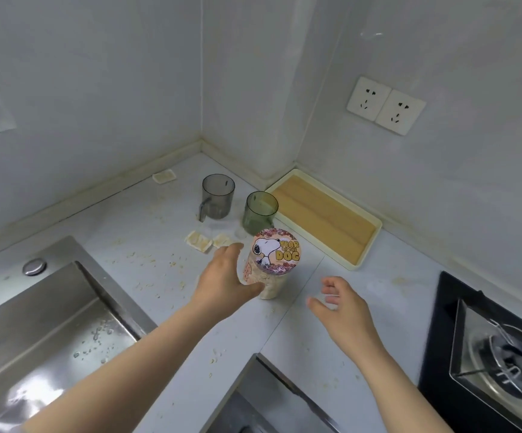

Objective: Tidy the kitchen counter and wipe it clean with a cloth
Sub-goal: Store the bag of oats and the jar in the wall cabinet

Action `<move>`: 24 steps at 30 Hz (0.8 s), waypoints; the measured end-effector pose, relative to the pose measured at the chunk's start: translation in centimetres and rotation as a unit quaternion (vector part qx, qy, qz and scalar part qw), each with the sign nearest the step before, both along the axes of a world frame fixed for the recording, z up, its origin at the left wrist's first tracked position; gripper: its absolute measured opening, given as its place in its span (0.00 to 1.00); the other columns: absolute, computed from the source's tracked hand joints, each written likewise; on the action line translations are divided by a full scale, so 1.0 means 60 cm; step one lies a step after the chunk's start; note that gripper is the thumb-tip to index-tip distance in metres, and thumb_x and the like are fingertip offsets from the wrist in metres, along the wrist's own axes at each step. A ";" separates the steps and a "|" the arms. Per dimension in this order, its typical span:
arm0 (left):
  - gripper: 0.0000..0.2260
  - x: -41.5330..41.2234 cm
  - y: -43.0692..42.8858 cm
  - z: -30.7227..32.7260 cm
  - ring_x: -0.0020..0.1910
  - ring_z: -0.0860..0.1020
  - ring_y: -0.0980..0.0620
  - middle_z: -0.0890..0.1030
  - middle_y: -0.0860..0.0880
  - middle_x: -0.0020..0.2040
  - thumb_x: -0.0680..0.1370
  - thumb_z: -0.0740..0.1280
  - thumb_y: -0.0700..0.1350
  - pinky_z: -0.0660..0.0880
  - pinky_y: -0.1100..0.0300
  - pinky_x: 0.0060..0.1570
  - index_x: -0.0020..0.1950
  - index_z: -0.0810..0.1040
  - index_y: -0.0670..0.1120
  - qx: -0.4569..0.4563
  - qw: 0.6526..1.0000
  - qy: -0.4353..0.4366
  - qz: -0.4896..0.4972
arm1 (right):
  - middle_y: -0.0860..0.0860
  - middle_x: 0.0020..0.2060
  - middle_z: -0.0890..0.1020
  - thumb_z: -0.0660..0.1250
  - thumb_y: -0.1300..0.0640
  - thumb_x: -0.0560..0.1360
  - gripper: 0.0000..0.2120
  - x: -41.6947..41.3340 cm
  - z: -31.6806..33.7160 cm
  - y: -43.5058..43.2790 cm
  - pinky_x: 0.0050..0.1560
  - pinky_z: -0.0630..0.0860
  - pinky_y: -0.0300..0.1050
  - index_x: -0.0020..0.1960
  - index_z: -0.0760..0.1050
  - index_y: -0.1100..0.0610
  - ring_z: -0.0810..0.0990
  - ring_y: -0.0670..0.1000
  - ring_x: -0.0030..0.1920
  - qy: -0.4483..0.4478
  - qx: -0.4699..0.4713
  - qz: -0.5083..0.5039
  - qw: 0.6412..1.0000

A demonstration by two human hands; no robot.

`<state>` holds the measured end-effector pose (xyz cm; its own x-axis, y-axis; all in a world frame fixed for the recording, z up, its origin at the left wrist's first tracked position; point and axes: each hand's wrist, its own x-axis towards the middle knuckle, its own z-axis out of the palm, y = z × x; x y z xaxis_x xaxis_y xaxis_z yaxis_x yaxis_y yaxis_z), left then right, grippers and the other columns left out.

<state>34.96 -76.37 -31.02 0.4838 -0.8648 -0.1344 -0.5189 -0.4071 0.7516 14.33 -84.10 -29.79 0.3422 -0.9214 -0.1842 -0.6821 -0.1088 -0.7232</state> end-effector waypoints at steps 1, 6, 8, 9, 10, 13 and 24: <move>0.39 -0.003 -0.015 -0.008 0.66 0.70 0.50 0.66 0.50 0.70 0.69 0.75 0.53 0.70 0.53 0.62 0.74 0.61 0.48 0.010 1.000 0.002 0.003 | 0.46 0.59 0.74 0.72 0.51 0.72 0.23 0.005 -0.005 -0.009 0.56 0.71 0.41 0.65 0.69 0.51 0.74 0.46 0.58 0.003 0.004 0.015 1.000; 0.41 -0.002 -0.030 -0.050 0.68 0.68 0.49 0.65 0.49 0.72 0.68 0.76 0.51 0.69 0.53 0.64 0.76 0.59 0.47 0.058 0.998 0.011 0.013 | 0.42 0.61 0.65 0.74 0.50 0.69 0.36 0.077 -0.005 -0.058 0.57 0.66 0.36 0.72 0.61 0.48 0.65 0.40 0.61 -0.013 -0.027 0.119 0.992; 0.40 0.005 -0.018 -0.062 0.68 0.69 0.49 0.64 0.49 0.72 0.69 0.76 0.50 0.69 0.54 0.63 0.76 0.59 0.47 0.068 0.997 0.012 0.018 | 0.46 0.64 0.64 0.75 0.50 0.67 0.41 0.115 -0.011 -0.075 0.60 0.70 0.39 0.73 0.58 0.50 0.66 0.45 0.64 0.000 -0.049 0.161 0.986; 0.40 0.010 -0.012 -0.067 0.68 0.69 0.49 0.64 0.49 0.72 0.69 0.75 0.50 0.70 0.55 0.63 0.76 0.59 0.47 0.072 0.997 0.011 0.024 | 0.49 0.68 0.62 0.75 0.48 0.67 0.43 0.132 -0.017 -0.082 0.63 0.70 0.42 0.75 0.56 0.52 0.63 0.48 0.68 0.023 -0.058 0.182 0.981; 0.39 0.015 -0.005 -0.070 0.67 0.69 0.50 0.64 0.49 0.72 0.69 0.75 0.51 0.70 0.56 0.62 0.76 0.59 0.47 0.076 0.997 0.008 0.029 | 0.50 0.71 0.59 0.75 0.46 0.67 0.46 0.148 -0.024 -0.089 0.66 0.67 0.45 0.76 0.53 0.53 0.59 0.51 0.71 0.055 -0.070 0.199 0.976; 0.40 0.028 0.016 -0.074 0.66 0.70 0.51 0.65 0.50 0.72 0.69 0.75 0.52 0.71 0.56 0.61 0.75 0.59 0.49 0.083 0.996 -0.001 0.039 | 0.52 0.70 0.60 0.74 0.42 0.65 0.49 0.170 -0.040 -0.106 0.66 0.66 0.48 0.77 0.52 0.53 0.59 0.55 0.70 0.113 -0.106 0.206 0.966; 0.50 0.038 0.038 0.018 0.70 0.66 0.54 0.62 0.55 0.74 0.62 0.75 0.66 0.69 0.56 0.65 0.77 0.53 0.53 0.047 0.997 0.014 -0.054 | 0.40 0.64 0.69 0.77 0.44 0.60 0.47 0.121 0.127 -0.067 0.64 0.71 0.45 0.73 0.58 0.41 0.68 0.43 0.64 -0.007 -0.102 0.173 0.980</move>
